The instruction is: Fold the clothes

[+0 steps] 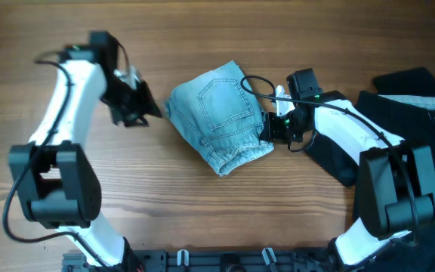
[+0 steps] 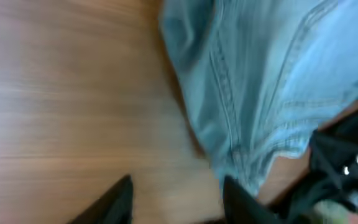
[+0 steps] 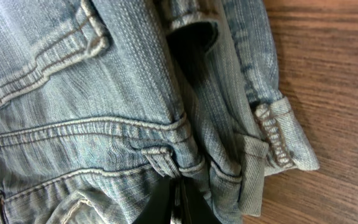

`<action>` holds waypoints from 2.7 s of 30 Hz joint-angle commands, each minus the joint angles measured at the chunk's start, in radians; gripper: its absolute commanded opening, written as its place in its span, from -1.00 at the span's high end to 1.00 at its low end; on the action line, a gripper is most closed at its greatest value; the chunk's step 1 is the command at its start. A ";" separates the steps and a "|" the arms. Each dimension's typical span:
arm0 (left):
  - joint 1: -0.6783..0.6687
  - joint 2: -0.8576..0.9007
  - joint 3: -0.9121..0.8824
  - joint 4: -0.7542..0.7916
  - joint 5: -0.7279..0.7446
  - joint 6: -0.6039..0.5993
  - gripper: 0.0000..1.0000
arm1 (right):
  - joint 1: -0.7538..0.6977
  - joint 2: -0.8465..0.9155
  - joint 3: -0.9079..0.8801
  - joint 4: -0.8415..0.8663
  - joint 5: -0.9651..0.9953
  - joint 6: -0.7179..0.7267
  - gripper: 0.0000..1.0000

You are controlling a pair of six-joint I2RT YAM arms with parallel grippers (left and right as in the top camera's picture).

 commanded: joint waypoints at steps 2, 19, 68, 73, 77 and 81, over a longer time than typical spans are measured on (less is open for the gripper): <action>-0.029 0.002 -0.241 0.228 0.267 -0.115 -0.92 | 0.003 0.051 -0.023 -0.016 0.108 0.019 0.86; -0.305 0.014 -0.526 0.831 -0.027 -0.777 -0.60 | 0.003 0.051 -0.023 -0.016 0.107 0.019 0.85; 0.406 -0.298 -0.144 0.267 -0.194 -0.059 -0.99 | 0.003 -0.413 0.189 -0.250 0.107 -0.035 0.67; 0.321 -0.636 -0.144 0.222 -0.171 0.234 -0.99 | 0.003 -0.566 0.192 -0.098 0.108 0.005 0.49; 0.224 -0.847 -0.144 0.182 -0.278 0.268 -0.99 | 0.003 -0.762 0.193 -0.079 0.114 0.007 0.40; 0.201 -0.995 -0.144 0.141 -0.340 0.267 -1.00 | 0.003 -0.940 0.192 -0.136 0.205 0.008 -0.20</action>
